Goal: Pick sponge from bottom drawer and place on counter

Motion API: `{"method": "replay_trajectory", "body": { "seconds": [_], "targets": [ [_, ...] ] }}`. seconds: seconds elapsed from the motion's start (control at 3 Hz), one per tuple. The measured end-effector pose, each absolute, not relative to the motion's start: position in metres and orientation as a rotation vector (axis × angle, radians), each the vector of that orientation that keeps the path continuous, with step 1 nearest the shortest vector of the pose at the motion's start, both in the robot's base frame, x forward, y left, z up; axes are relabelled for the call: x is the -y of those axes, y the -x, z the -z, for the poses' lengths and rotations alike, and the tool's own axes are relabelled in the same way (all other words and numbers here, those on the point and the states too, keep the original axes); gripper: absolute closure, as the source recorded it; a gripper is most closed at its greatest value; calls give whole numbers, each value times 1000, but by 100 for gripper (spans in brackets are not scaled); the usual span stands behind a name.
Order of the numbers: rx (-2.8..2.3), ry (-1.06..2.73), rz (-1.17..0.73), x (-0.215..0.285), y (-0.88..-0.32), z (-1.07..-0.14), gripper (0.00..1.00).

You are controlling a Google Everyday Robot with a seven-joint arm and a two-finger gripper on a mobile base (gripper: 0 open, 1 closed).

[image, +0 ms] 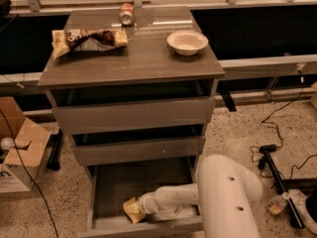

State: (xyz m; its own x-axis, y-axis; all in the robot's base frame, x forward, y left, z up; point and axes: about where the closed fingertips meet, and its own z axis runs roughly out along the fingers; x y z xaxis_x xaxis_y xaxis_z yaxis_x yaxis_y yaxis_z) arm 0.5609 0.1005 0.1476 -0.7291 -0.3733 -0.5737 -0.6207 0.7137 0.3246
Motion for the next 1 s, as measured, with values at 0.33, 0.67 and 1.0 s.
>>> {"method": "replay_trajectory", "body": {
  "seconds": [0.33, 0.67, 1.0],
  "targets": [
    [-2309, 773, -735, -93, -555, -202, 100],
    [-2122, 835, -807, -90, -541, -271, 100],
    [-1824, 955, -880, -72, -521, -372, 100]
  ]
}}
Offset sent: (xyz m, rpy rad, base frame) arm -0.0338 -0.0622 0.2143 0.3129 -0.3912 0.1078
